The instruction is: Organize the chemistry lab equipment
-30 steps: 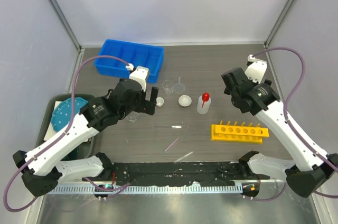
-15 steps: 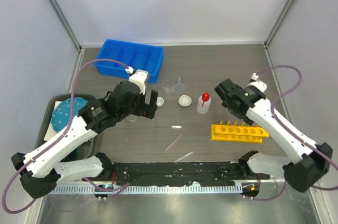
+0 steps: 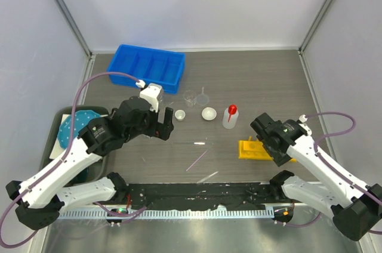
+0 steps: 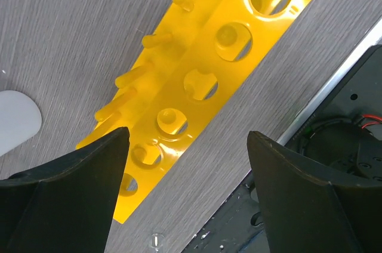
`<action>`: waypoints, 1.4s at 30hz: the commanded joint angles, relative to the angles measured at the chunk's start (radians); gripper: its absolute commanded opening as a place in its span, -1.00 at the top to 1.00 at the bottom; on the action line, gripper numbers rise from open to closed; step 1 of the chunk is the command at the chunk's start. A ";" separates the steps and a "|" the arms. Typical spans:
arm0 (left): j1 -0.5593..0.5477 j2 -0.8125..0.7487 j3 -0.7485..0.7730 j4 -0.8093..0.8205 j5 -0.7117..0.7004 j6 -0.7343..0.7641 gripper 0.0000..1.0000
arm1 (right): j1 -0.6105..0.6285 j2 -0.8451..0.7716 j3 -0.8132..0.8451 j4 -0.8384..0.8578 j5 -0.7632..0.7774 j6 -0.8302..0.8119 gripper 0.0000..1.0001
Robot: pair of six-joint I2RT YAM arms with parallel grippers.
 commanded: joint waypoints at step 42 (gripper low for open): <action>-0.005 0.040 0.031 -0.030 -0.052 0.042 -0.99 | -0.052 0.384 0.240 0.472 0.354 -0.898 0.99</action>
